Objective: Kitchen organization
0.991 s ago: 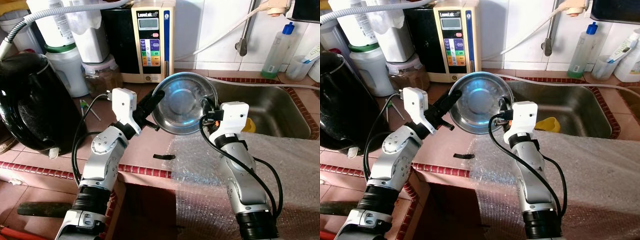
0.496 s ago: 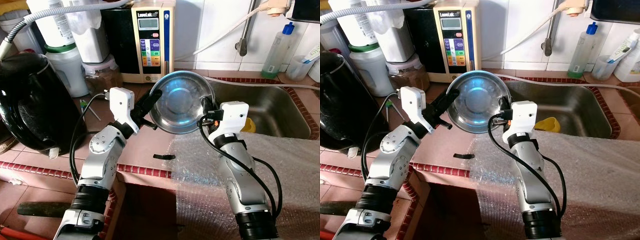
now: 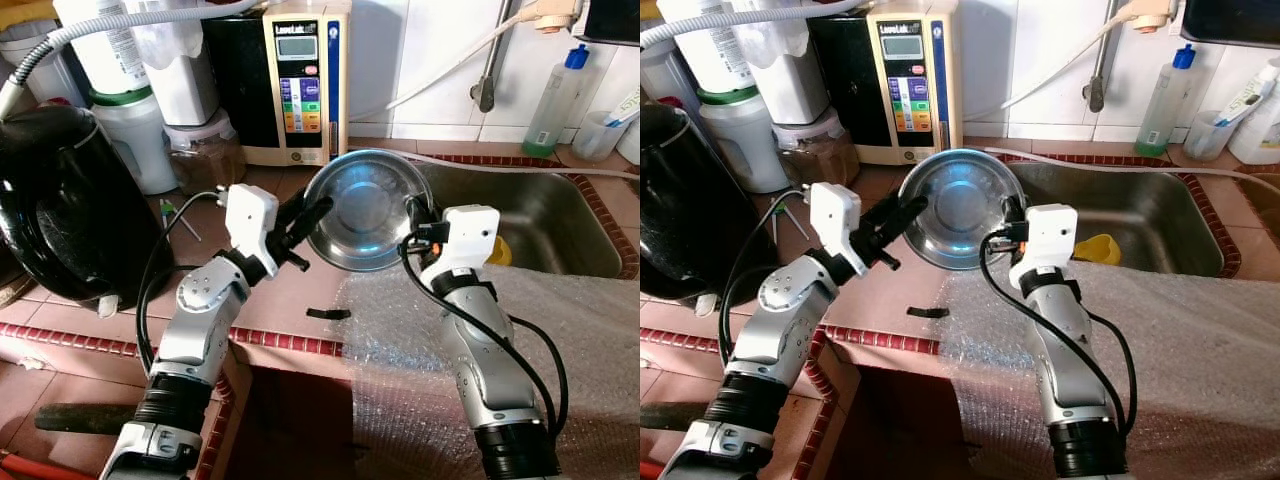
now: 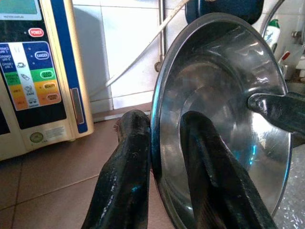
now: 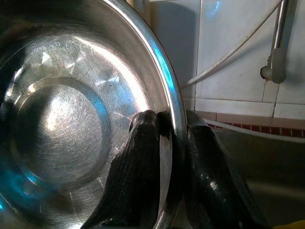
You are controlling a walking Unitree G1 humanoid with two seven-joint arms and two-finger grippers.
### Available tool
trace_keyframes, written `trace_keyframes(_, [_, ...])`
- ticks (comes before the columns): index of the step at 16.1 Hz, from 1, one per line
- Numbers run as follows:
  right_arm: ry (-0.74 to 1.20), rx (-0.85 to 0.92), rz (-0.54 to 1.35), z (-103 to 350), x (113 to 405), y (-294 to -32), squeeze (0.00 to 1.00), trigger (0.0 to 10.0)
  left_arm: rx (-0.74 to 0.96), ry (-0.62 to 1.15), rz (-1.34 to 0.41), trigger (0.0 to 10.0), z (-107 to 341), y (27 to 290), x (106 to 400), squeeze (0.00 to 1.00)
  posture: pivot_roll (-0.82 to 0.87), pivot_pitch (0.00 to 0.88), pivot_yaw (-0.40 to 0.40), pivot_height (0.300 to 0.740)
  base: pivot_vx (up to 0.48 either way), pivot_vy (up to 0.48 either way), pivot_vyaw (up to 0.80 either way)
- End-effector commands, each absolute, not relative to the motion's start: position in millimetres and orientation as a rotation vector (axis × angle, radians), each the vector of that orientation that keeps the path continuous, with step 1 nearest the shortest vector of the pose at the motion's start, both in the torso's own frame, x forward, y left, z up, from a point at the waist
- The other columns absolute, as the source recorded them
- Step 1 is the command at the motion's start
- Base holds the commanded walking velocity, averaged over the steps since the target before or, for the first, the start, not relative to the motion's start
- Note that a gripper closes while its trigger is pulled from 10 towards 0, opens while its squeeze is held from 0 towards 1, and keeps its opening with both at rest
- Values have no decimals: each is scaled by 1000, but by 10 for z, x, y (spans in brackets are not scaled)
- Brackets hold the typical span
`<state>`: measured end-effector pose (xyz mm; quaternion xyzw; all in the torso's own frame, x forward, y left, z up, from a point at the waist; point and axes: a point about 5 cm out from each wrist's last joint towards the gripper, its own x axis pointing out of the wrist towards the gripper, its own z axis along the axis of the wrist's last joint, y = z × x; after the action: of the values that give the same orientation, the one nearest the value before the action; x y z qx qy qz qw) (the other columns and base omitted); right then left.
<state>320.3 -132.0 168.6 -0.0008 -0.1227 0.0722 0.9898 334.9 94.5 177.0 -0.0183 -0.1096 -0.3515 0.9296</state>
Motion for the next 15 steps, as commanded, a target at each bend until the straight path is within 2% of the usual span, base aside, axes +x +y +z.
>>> trace_keyframes(1, [-213, -16, 22, 1648, 3235, -1495, 0, 0, 1, -267, -808, 10000, 1818, 815, 3276, 1000, 26, 0, 84, 740, 0, 0, 0])
trace_keyframes(4, [-218, -42, -26, 1659, 3227, -1606, 0, 0, 72, -277, -762, 10000, 1835, 925, 3309, 1000, 25, 0, 76, 740, 0, 0, 0])
trace_keyframes(11, [-229, -71, -77, 1691, 3233, -1716, 0, 0, 142, -230, -819, 10000, 1819, 1042, 3303, 1000, 23, 0, 69, 740, 0, 0, 0])
trace_keyframes(15, [-243, -99, -134, 1710, 3199, -1825, 0, 0, 39, -215, -593, 10000, 1878, 1355, 3476, 1000, 26, 0, 65, 740, 0, 0, 0])
